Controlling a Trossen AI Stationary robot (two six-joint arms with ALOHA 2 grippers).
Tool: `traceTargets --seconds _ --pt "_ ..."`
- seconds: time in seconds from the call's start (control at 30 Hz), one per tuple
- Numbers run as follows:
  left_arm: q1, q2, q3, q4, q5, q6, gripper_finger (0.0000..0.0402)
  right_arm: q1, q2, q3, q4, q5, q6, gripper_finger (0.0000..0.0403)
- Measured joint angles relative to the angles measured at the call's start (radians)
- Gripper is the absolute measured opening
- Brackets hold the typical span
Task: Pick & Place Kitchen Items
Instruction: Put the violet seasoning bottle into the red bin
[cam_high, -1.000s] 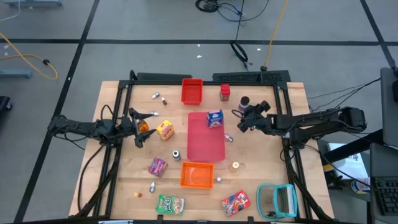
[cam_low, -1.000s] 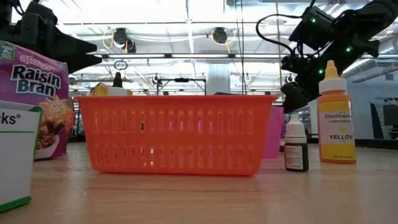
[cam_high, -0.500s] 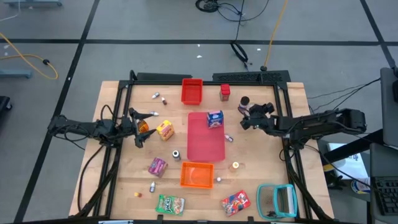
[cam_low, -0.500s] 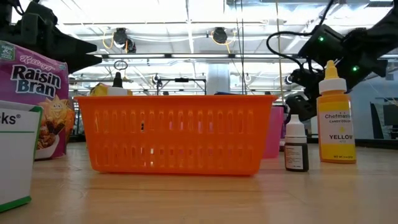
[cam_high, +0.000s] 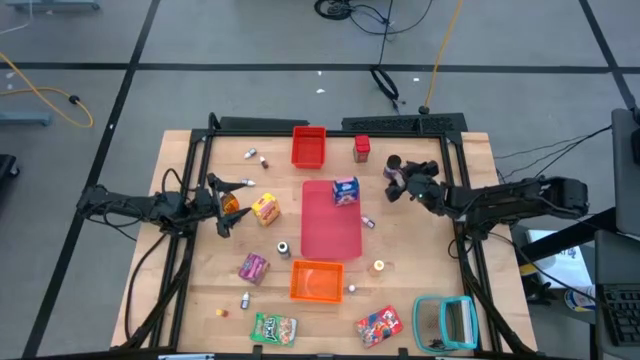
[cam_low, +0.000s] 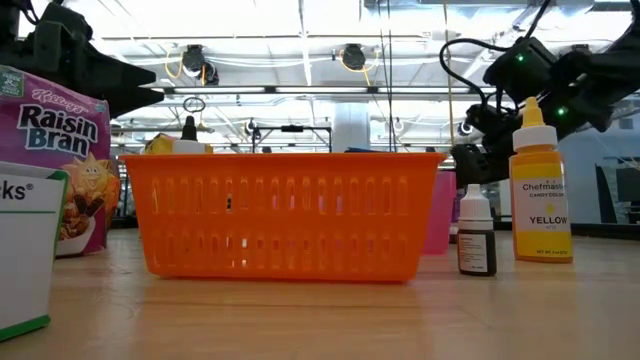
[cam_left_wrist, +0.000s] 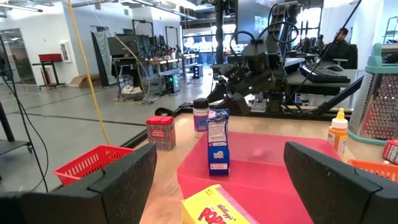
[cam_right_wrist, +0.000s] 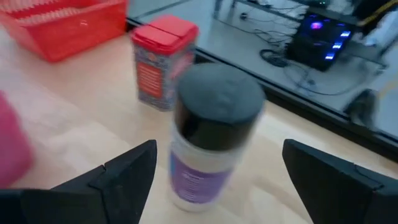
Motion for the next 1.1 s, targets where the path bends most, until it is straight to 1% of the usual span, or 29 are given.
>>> traceTargets --seconds 0.07,0.2,0.37,0.53,0.67,0.77,0.87,1.1 --pt "0.000 0.000 0.000 0.000 0.000 0.000 0.0351 -0.015 0.013 0.000 0.045 -0.037 -0.018 0.0339" --pt "0.000 0.000 0.000 0.000 0.000 0.000 0.0351 -0.043 0.041 0.000 0.096 -0.041 -0.056 0.0338" --pt "0.000 0.000 0.000 0.000 0.000 0.000 0.0351 -0.073 0.082 0.000 0.167 -0.049 -0.059 0.0337" --pt "0.000 0.000 0.000 0.000 0.000 0.001 0.0351 -0.106 0.131 0.000 0.243 -0.125 -0.078 0.0335" --pt "0.000 0.000 0.000 0.000 0.000 0.001 0.0351 -0.124 0.169 0.000 0.281 -0.144 -0.078 0.0325" --pt "0.000 0.000 0.000 0.000 0.000 0.000 0.0351 -0.131 0.173 0.000 0.291 -0.144 -0.081 0.0310" --pt "0.000 0.000 0.000 0.000 0.000 0.000 0.0351 -0.131 0.173 0.000 0.302 -0.144 -0.081 0.0286" --pt "0.000 0.000 0.000 0.000 0.000 0.000 0.0351 -0.131 0.173 0.000 0.312 -0.142 -0.081 0.0211"
